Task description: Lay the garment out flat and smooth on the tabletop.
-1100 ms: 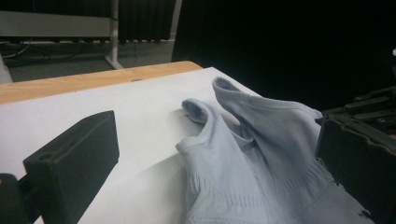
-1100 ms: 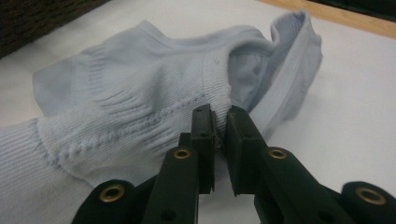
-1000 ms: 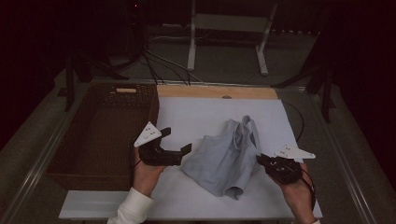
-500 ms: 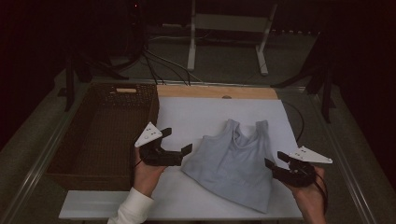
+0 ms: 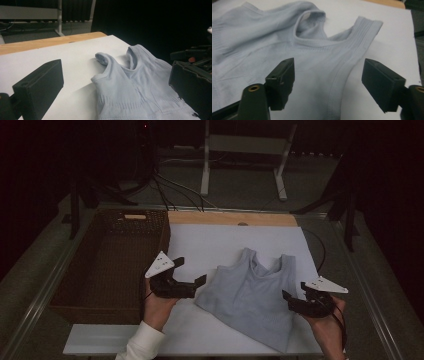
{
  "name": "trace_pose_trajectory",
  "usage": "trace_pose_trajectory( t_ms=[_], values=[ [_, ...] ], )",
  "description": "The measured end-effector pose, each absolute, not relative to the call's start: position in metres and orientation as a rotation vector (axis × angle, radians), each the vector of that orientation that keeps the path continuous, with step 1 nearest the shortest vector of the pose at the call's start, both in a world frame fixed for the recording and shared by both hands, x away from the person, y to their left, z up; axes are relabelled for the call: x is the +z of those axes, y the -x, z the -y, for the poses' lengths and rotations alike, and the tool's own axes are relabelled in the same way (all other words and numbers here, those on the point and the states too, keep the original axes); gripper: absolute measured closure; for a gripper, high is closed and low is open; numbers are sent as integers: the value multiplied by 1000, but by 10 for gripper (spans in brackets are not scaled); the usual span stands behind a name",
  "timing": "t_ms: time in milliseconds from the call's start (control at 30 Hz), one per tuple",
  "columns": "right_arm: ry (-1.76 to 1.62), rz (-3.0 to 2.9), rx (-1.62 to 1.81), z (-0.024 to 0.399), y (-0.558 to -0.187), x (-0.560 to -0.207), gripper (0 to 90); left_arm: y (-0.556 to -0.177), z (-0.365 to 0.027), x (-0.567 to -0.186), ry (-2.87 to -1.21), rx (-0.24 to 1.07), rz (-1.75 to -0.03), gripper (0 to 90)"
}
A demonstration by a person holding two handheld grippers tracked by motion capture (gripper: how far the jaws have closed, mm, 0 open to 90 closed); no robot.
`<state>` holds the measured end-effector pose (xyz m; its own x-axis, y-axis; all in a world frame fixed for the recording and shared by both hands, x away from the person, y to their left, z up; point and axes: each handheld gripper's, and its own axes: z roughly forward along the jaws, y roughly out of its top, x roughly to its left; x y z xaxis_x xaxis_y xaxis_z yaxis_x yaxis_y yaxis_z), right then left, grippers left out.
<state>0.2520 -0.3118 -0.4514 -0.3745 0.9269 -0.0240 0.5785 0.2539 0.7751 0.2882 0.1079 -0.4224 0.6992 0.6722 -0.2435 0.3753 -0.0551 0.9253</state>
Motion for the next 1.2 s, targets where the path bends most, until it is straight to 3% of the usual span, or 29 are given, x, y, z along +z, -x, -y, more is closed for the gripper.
trace_pose_trajectory(
  t_ms=[267,700,1200],
  values=[
    [-1396,-2082,922,313,-253,-462,416,-288,-107,-423,-1671,293,-855,5],
    [-1381,-2150,841,313,-253,-472,805,-288,-104,-425,-1681,288,-847,5],
    [-1354,-2070,863,324,-261,-466,854,-286,-100,-426,-1668,276,-813,5]
  ],
)
